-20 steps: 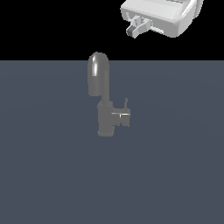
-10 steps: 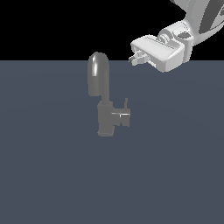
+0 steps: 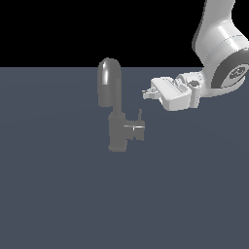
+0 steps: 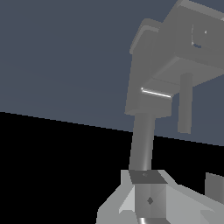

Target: Turn on the faucet by rotating a designated handle.

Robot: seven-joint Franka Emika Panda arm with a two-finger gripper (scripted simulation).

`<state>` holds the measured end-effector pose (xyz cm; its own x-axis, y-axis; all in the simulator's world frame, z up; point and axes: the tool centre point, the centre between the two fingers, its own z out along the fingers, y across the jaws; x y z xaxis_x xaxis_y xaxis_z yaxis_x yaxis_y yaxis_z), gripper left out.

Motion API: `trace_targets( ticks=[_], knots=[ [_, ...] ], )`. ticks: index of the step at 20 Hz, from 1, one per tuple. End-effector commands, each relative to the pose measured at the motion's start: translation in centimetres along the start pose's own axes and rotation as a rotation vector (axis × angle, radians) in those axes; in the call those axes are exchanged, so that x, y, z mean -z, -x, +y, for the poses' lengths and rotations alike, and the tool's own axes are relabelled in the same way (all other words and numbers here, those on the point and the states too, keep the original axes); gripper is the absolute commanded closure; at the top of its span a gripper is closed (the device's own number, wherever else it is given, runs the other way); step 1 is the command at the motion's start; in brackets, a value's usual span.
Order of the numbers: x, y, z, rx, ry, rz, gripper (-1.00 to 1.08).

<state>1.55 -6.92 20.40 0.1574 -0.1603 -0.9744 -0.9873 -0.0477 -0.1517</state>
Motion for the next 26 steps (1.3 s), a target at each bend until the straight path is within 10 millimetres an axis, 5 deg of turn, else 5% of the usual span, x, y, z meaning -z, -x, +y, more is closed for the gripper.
trace_targets(
  ticks=[1,12,26],
  knots=[
    [-0.5,-1.7,0.0,-0.048,-0.047,-0.044,1.08],
    [-2.2,-5.8,0.3,-0.166,-0.161,-0.153,1.08],
    [-2.3,-5.7,0.5,-0.166,-0.161,-0.154,1.08]
  ],
)
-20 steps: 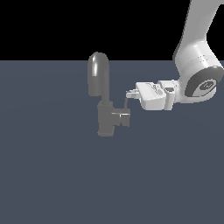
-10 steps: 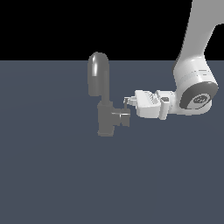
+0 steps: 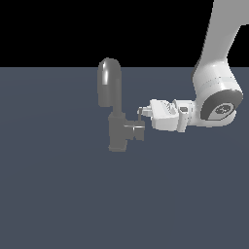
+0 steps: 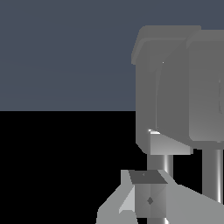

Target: Turn on the faucet by rotating a designated handle.

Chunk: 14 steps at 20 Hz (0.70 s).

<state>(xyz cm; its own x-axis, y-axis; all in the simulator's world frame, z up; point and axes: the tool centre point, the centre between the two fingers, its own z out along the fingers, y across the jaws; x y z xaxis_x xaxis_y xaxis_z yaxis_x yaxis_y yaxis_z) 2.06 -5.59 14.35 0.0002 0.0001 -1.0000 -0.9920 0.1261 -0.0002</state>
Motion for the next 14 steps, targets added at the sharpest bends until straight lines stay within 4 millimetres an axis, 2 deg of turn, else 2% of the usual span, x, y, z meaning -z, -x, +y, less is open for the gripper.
trace_targets(
  ticks=[1,14],
  knots=[
    [0.0,0.1,0.5,0.000,0.000,0.000,1.08],
    [0.0,1.1,4.4,0.000,0.000,0.000,1.08]
  ],
)
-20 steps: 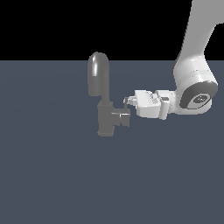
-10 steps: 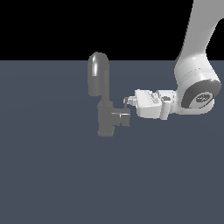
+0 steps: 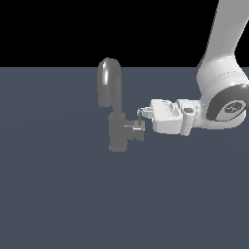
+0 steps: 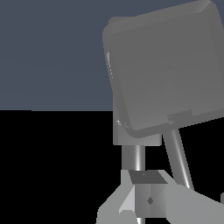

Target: Turn on the faucet by rotating a designated handle.

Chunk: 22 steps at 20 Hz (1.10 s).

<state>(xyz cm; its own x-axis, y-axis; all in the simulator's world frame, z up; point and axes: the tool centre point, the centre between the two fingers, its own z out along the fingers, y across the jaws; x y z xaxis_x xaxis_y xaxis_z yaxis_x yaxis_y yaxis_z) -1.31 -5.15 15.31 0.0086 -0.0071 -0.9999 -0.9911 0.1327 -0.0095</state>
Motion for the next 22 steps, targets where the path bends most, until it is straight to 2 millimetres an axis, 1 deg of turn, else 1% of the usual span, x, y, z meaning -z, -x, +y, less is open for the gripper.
trace_targets(
  ticks=[1,2,3,16,17,18,22],
  knots=[
    [0.0,0.2,1.3,-0.009,0.007,-0.006,1.08],
    [0.0,0.2,1.3,-0.009,0.007,-0.006,1.08],
    [0.0,0.3,0.5,0.003,0.001,-0.001,1.08],
    [0.1,-2.4,6.1,-0.008,0.006,-0.006,1.08],
    [0.1,-2.4,6.1,-0.008,0.006,-0.006,1.08],
    [0.0,-0.9,4.4,0.029,0.003,-0.003,1.08],
    [0.0,-3.4,5.5,0.016,0.005,-0.004,1.08]
  ],
)
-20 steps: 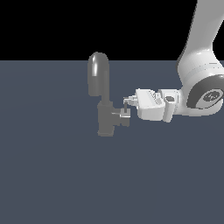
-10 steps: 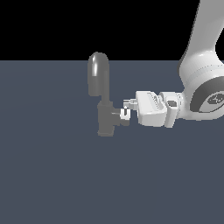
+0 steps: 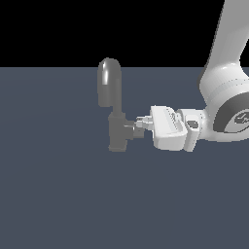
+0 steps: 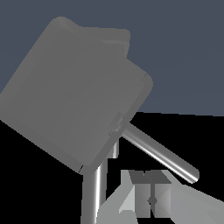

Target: Turn on the faucet by rotating a designated handle.

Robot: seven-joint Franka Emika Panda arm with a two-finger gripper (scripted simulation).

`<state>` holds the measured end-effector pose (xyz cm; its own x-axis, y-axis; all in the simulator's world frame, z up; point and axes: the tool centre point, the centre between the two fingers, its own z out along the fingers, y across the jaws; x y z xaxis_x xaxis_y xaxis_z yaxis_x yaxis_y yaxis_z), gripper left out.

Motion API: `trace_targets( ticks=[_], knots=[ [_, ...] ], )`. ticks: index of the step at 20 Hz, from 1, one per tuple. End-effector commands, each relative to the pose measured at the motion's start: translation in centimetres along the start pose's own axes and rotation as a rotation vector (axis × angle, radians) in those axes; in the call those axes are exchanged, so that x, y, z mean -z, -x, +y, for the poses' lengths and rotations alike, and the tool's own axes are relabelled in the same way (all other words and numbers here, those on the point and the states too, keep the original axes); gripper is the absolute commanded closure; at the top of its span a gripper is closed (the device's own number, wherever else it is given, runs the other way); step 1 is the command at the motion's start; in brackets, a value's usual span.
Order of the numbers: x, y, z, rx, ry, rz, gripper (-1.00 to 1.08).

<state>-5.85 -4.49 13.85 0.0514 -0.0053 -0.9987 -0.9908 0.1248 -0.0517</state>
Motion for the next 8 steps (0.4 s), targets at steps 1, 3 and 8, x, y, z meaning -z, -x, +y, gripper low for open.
trace_targets(
  ticks=[1,3,8],
  knots=[
    [0.1,-2.5,1.3,-0.030,-0.003,0.003,1.08],
    [0.1,-3.7,1.9,-0.037,-0.002,0.002,1.08],
    [0.1,-6.0,3.0,-0.050,-0.001,0.001,1.08]
  ],
)
